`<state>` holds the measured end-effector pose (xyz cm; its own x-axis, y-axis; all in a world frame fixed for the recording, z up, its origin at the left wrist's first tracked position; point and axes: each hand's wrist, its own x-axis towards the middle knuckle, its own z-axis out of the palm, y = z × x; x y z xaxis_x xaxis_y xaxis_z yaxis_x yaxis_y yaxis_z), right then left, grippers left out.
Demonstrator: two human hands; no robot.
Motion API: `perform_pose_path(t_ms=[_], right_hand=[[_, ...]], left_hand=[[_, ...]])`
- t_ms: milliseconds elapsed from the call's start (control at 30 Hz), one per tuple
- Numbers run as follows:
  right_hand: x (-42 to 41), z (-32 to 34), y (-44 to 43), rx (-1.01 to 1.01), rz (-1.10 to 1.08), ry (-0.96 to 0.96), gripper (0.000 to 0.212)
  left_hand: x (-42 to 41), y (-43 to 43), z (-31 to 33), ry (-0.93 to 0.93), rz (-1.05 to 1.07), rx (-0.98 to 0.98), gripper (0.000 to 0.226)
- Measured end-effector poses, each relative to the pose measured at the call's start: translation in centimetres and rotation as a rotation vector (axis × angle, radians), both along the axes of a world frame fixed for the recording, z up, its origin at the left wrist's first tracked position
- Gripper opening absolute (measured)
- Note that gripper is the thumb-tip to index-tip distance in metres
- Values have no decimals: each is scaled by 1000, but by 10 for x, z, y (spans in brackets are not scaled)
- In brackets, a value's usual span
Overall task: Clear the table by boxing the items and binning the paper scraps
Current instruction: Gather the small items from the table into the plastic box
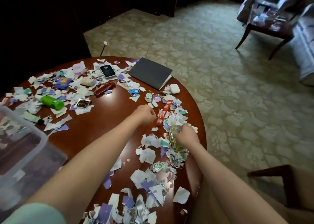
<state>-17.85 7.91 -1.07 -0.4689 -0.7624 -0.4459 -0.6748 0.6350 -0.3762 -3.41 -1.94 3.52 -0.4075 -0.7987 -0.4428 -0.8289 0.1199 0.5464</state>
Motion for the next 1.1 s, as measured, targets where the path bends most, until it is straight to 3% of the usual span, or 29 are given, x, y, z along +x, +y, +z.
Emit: perform_pose_path(t_ms=[100, 400, 667, 1100], right_hand=[[1, -8, -5, 18, 31, 31, 72], [-7, -23, -13, 60, 164, 63, 88], [-13, -30, -17, 25, 151, -14, 93], [-8, -9, -15, -40, 187, 92, 75]], left_hand=[[-18, -3, -15, -4, 9, -11, 24], [-56, -16, -53, -92, 46, -56, 27], [-66, -18, -73, -160, 67, -82, 47], [-50, -14, -48, -177, 107, -83, 33]])
